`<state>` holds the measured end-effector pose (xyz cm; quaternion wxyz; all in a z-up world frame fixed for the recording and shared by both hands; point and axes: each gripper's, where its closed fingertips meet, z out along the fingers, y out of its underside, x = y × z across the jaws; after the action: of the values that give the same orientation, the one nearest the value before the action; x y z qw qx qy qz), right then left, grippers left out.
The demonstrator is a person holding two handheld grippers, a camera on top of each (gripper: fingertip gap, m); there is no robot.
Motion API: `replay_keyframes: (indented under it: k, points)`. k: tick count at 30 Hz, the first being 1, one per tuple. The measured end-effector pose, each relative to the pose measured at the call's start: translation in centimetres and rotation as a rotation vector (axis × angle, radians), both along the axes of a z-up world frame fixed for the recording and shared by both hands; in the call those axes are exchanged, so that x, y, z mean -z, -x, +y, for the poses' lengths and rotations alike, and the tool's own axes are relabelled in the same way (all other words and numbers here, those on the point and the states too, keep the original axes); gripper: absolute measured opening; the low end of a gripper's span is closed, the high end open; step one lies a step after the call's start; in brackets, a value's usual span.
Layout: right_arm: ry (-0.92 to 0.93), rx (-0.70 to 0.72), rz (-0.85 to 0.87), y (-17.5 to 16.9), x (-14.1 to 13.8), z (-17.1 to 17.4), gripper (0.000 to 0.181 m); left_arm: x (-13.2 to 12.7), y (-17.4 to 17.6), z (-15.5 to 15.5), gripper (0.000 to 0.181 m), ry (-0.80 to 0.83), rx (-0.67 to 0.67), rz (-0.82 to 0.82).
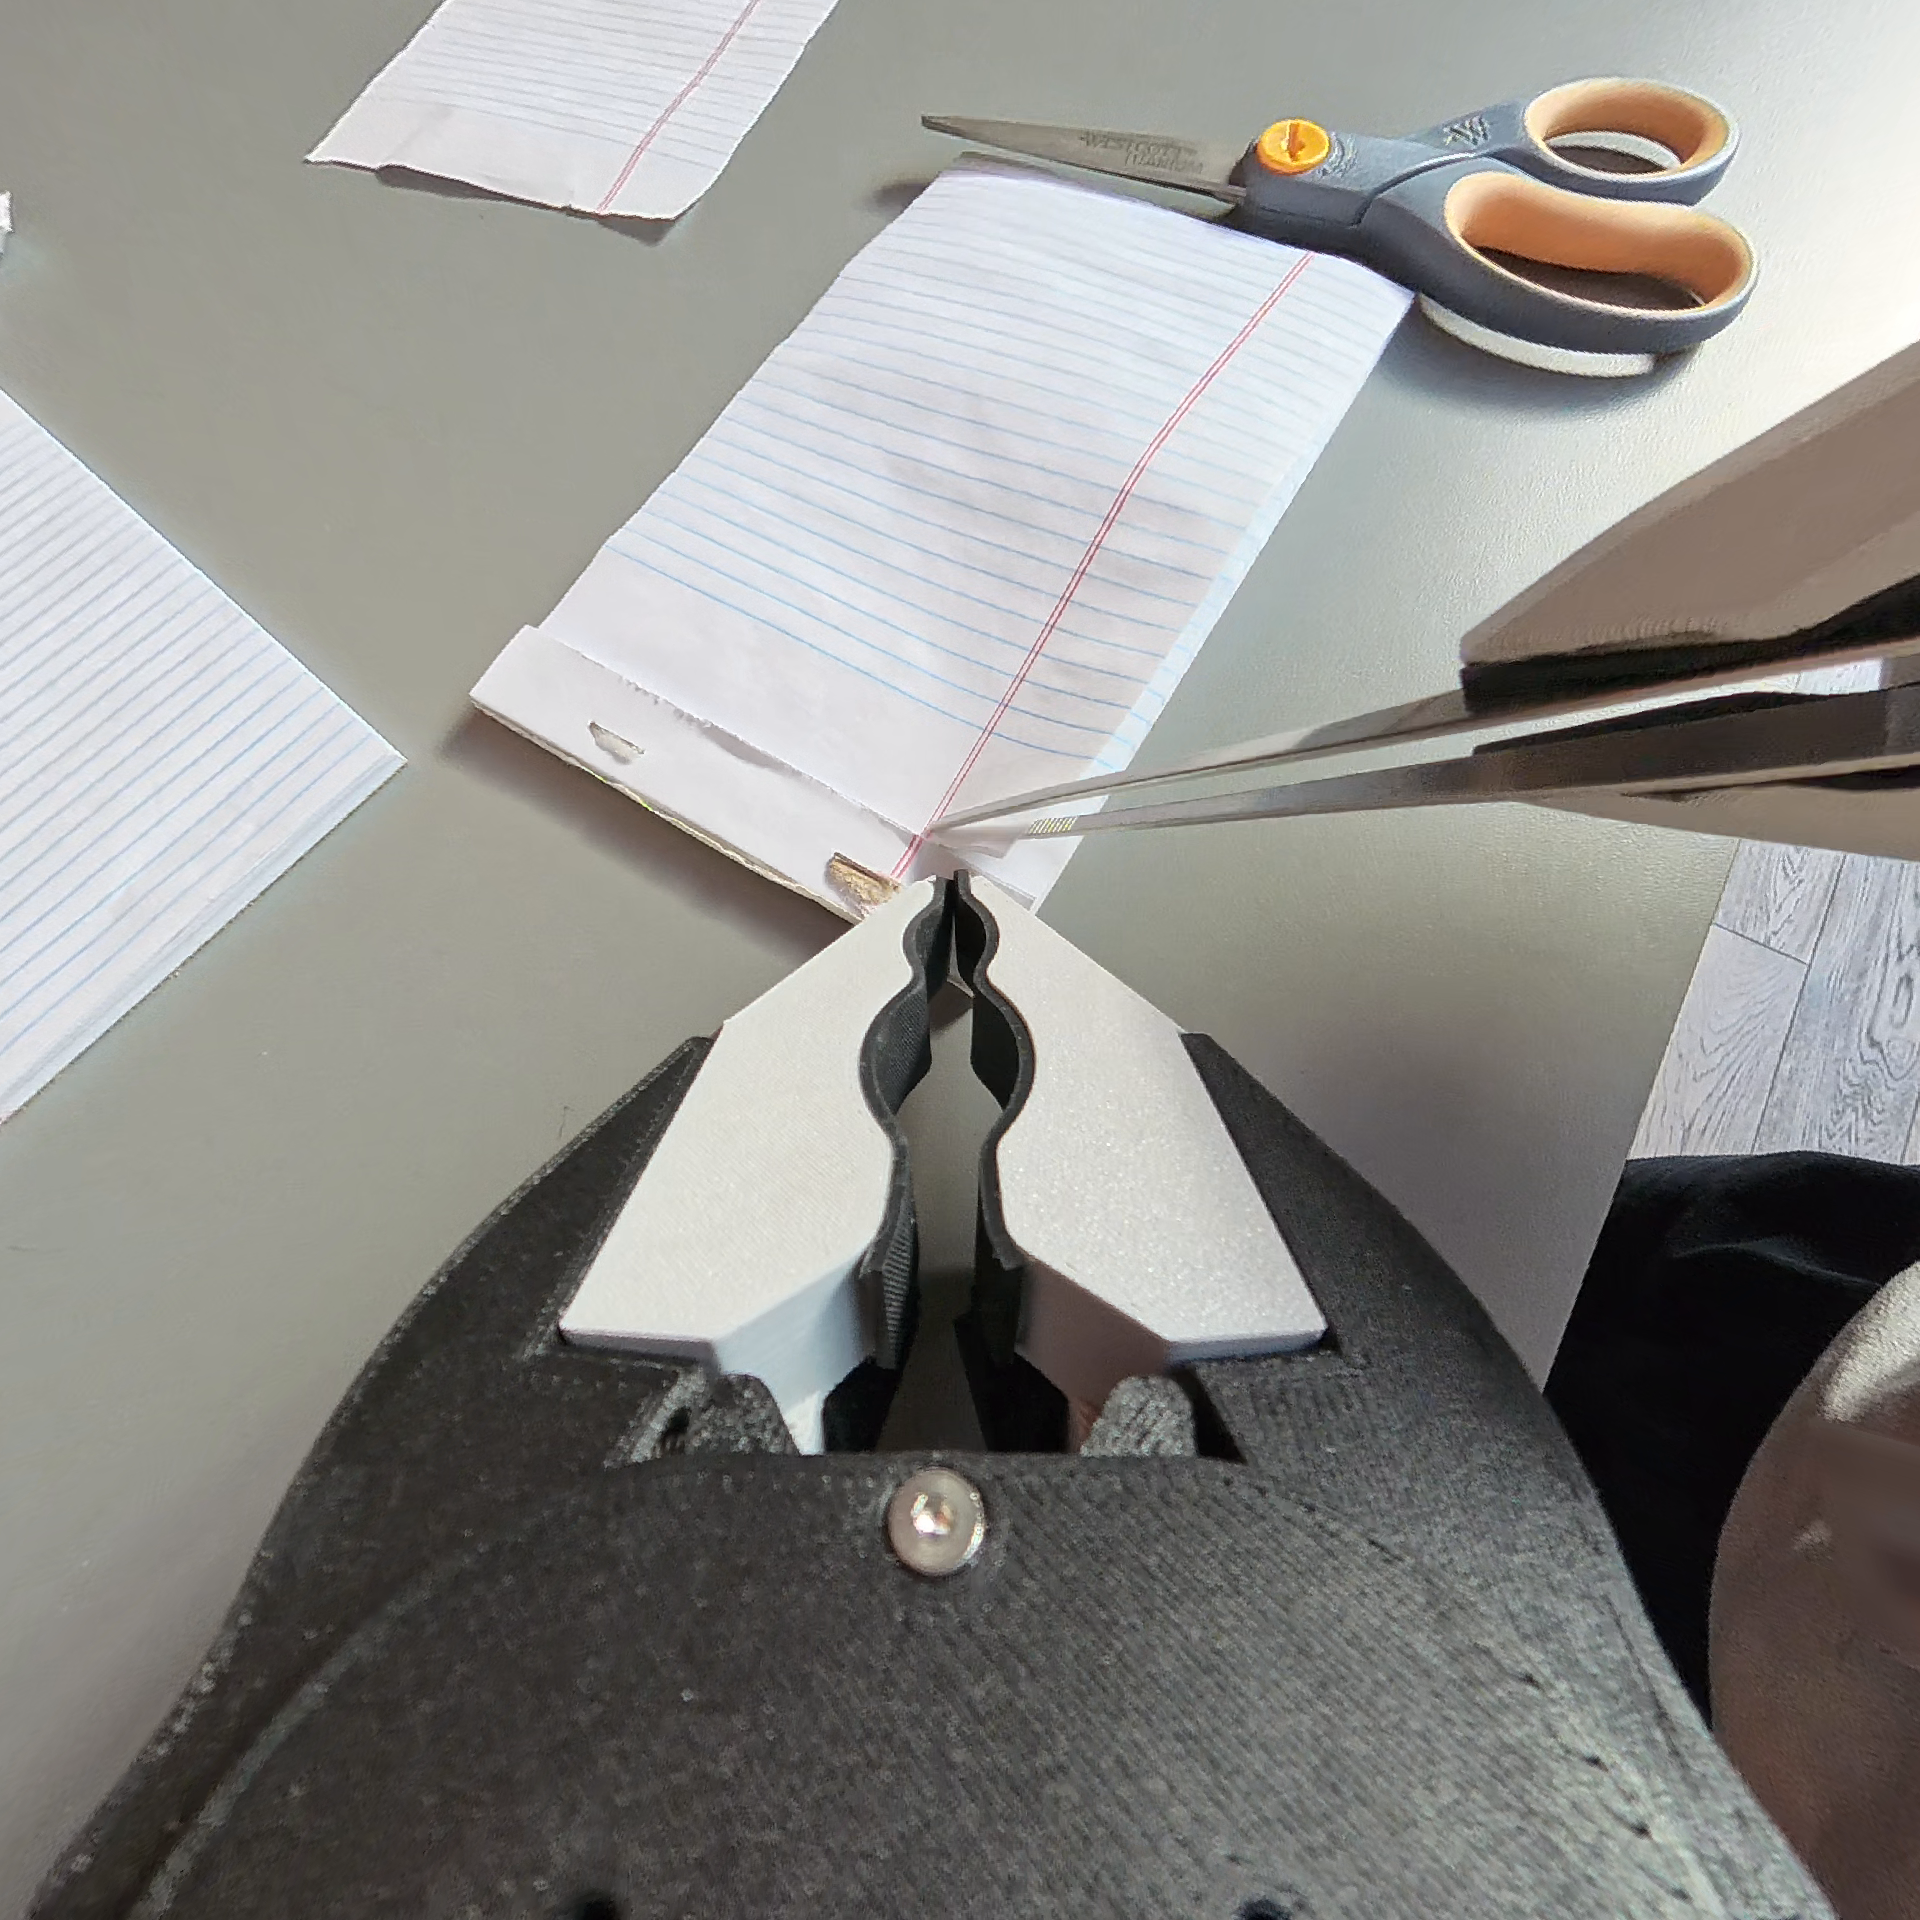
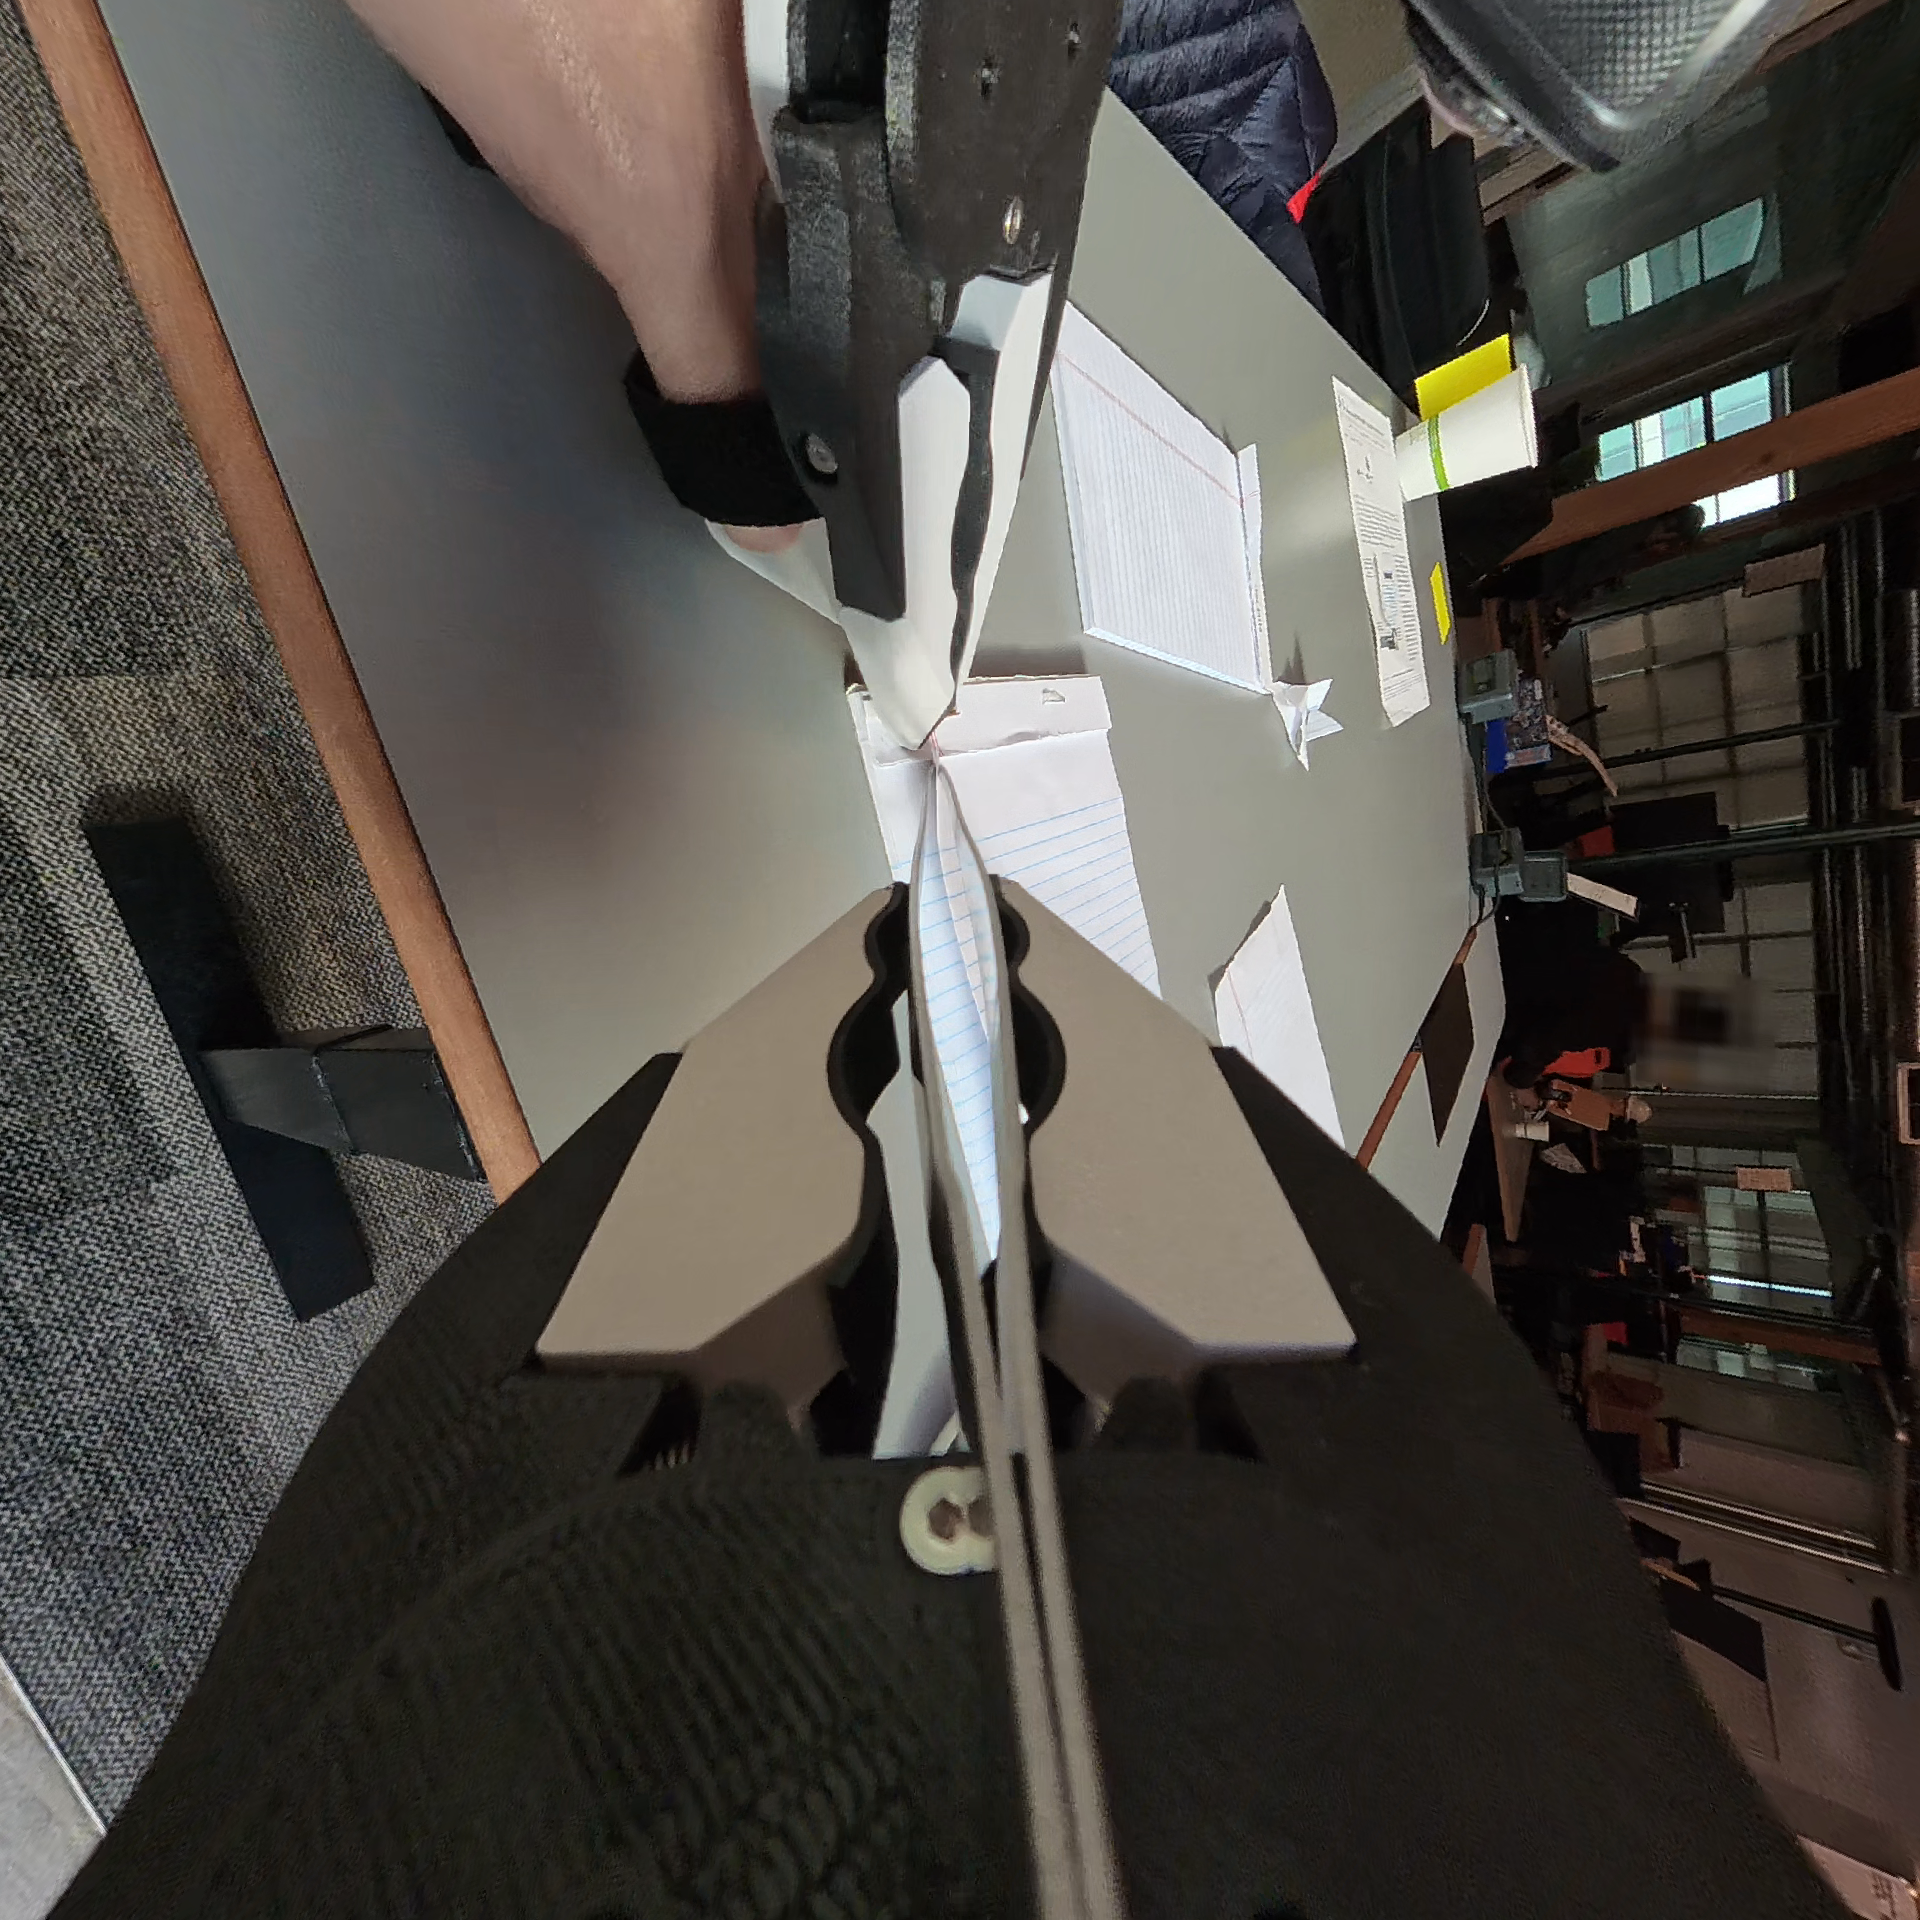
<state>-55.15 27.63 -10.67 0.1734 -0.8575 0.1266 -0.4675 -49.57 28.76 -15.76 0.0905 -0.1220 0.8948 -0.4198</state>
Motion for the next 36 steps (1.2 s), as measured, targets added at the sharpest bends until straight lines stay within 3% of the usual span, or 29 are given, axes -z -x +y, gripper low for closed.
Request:
replay_keyframes:
  k: [13,18,25,36]
  points:
    - [0.024,-0.019,0.154,-0.9,-1.5,-0.1,0.013,0.0,0.0,0.0,0.000,0.001,0.008,0.003]
    - [0.076,-0.033,0.163,-0.9,-1.3,-1.3,0.022,0.0,0.0,0.0,0.000,-0.001,0.008,-0.003]
    - [0.126,-0.046,0.118,-0.8,-0.6,-1.2,0.013,0.0,0.0,0.0,0.000,-0.002,0.008,-0.004]
    - [-0.039,-0.036,0.331,-2.1,-1.8,-2.0,0.009,0.0,0.0,0.0,0.000,0.000,0.013,0.000]
